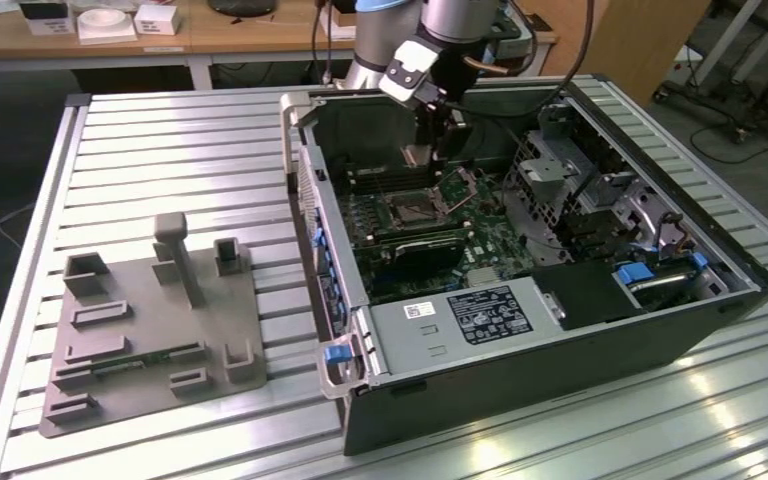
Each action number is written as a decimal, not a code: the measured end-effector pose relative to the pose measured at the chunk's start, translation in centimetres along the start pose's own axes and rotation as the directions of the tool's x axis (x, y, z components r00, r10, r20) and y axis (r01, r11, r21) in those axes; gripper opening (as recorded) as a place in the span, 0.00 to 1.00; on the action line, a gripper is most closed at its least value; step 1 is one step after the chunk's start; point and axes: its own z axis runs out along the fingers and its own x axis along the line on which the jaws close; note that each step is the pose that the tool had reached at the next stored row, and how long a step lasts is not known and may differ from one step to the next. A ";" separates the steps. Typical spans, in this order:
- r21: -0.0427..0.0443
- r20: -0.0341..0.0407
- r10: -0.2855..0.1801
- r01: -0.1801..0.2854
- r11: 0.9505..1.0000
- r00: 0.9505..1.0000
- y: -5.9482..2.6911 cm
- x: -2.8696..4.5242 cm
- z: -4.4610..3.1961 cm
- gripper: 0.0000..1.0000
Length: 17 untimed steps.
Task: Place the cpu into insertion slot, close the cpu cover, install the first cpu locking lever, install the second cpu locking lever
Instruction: 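Place the cpu into insertion slot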
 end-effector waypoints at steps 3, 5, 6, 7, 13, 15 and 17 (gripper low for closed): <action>0.000 -0.001 0.000 0.000 1.000 1.000 0.00 -0.01 0.10 0.54; 0.000 -0.002 0.000 0.000 1.000 1.000 -0.01 -0.01 0.29 0.54; 0.000 -0.002 0.000 0.000 1.000 1.000 -0.01 -0.01 0.29 0.54; 0.000 -0.002 0.000 0.000 1.000 1.000 -0.01 -0.01 0.29 0.54; 0.000 -0.002 0.000 0.000 1.000 1.000 -0.01 -0.01 0.29 0.54; 0.000 -0.002 0.000 0.000 1.000 1.000 -0.01 -0.01 0.35 0.54; 0.000 -0.002 0.000 0.000 1.000 1.000 -0.02 -0.02 0.51 0.54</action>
